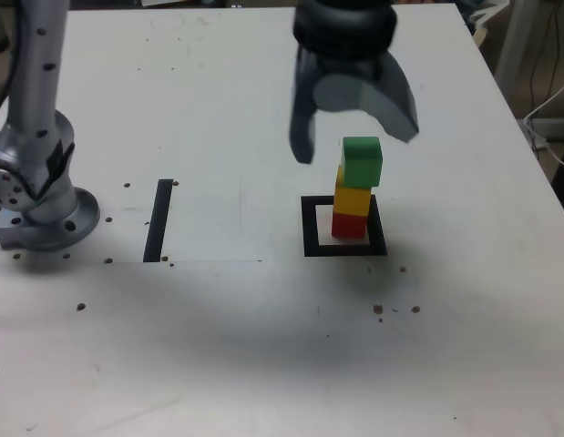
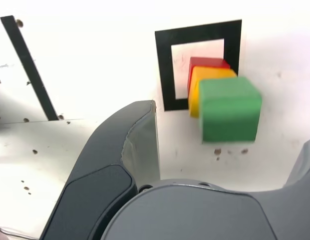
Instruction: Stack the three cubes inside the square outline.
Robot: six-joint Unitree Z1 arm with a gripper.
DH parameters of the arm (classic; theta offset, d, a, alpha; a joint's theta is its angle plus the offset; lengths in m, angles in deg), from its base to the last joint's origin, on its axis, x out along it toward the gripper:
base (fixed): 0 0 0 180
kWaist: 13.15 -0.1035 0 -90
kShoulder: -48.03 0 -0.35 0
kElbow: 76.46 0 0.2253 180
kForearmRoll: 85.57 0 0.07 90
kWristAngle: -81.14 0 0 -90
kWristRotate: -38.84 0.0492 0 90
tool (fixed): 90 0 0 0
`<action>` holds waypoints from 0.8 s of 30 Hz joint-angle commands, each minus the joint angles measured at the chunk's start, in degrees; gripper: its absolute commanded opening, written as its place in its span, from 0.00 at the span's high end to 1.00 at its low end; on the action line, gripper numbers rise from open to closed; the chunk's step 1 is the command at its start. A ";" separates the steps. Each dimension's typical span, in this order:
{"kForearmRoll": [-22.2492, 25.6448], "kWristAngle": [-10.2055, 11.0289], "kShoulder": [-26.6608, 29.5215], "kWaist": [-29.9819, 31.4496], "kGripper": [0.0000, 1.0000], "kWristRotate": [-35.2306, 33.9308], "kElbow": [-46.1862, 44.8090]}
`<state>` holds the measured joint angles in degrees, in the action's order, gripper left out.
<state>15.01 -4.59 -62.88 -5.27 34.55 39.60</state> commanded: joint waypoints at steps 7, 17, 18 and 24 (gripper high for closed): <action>-0.60 -1.24 9.86 0.29 0.00 3.01 -8.61; -7.83 -2.72 18.62 -0.41 0.00 5.07 -24.55; -8.42 -2.93 19.14 -0.68 0.00 5.24 -25.97; -11.43 -3.80 21.72 -2.22 0.00 5.78 -33.29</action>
<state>4.20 -8.35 -41.97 -7.14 40.23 7.59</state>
